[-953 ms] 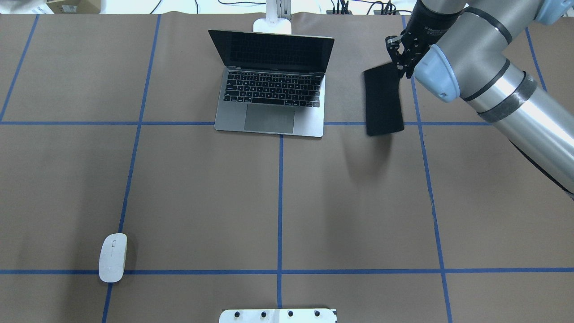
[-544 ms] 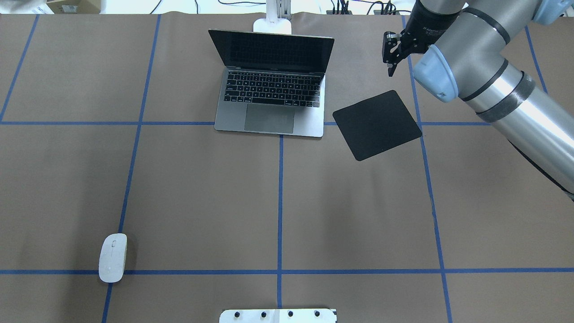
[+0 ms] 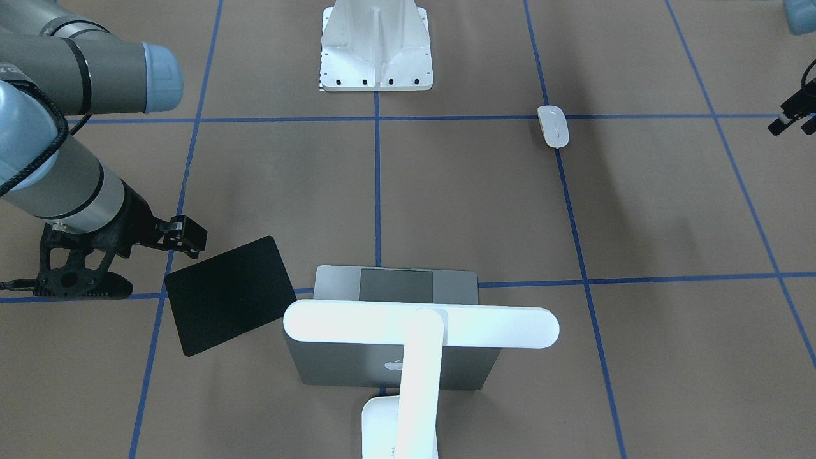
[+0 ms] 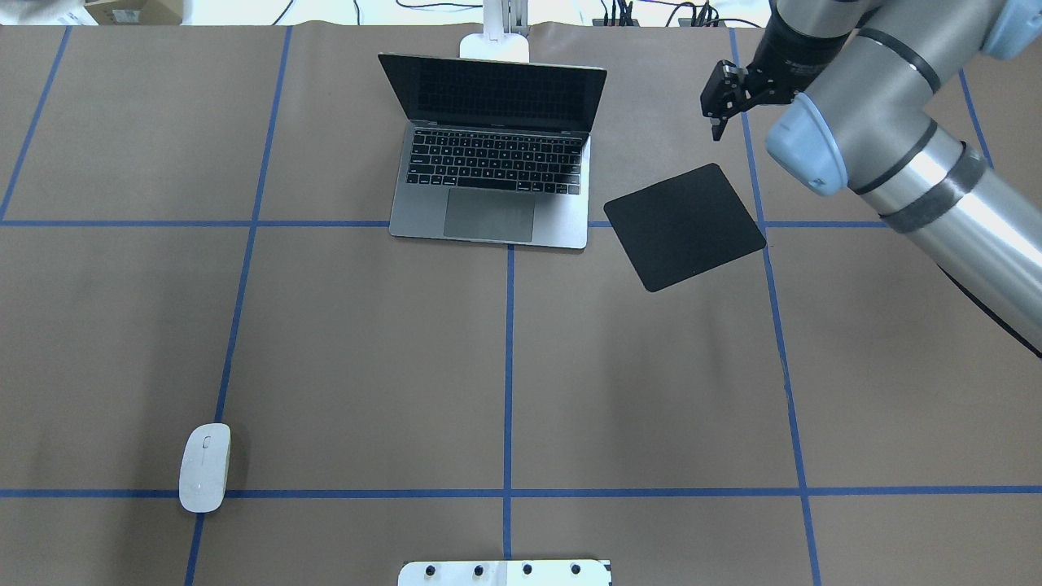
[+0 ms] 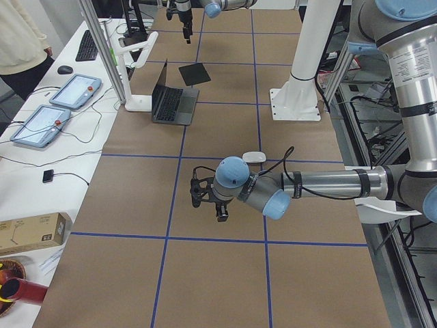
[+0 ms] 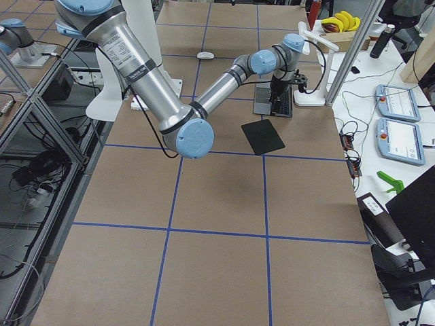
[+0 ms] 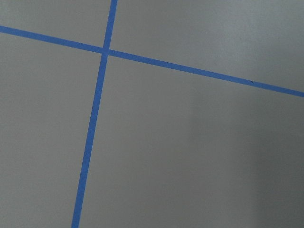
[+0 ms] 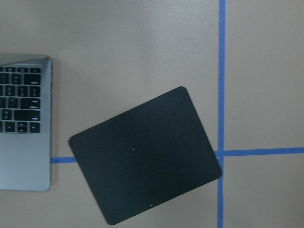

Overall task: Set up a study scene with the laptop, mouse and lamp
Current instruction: 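Raise the right gripper away from the mouse pad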

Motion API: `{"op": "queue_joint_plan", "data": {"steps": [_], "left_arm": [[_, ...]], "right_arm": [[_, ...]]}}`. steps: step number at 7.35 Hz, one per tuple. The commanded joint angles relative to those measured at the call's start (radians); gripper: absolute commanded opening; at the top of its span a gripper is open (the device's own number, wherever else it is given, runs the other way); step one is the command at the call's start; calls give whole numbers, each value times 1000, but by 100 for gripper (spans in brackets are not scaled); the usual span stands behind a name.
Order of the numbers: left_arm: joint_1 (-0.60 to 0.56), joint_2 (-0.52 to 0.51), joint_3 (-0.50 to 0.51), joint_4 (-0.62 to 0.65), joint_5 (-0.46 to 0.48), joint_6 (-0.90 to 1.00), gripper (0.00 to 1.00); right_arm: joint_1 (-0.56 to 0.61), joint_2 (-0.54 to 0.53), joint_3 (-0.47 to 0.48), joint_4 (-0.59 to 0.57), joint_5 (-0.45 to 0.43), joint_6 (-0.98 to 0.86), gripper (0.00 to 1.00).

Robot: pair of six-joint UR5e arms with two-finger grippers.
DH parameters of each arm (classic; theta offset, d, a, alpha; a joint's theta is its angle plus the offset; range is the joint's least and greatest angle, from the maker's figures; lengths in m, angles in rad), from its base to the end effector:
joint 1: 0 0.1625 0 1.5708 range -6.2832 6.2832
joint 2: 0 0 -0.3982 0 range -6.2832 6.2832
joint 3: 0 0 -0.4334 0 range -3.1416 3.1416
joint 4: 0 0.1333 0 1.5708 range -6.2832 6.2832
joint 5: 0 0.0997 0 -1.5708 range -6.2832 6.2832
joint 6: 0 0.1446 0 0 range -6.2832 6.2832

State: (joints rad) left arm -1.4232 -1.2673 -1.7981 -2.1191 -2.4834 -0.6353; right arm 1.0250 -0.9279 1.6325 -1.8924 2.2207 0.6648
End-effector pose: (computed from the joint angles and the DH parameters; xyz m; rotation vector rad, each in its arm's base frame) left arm 0.0463 -0.4401 0.6089 0.0640 0.9951 -0.2314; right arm -0.3265 -0.6259 0.2700 -0.0614 -0.7375 -0.0109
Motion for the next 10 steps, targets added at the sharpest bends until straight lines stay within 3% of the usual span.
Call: {"op": "queue_joint_plan", "data": {"steps": [1,2,4,9,10], "left_arm": [[3,-59,-26,115,24,-15,96],[16,-92,-85,189,81,-68,97],[94,-124,-173,275,97,-171,97],[302,-239,-208,306,135,-429,99],[340,-283,-217,350,185,-464,99]], "right_arm": [[20,-193,94,68,-48,-127,100],[38,-266,137,68,-50,-181,100],[79,-389,193,67,-50,-317,100],[170,-589,193,68,-50,-603,100],[181,-612,193,70,-59,-619,100]]}}
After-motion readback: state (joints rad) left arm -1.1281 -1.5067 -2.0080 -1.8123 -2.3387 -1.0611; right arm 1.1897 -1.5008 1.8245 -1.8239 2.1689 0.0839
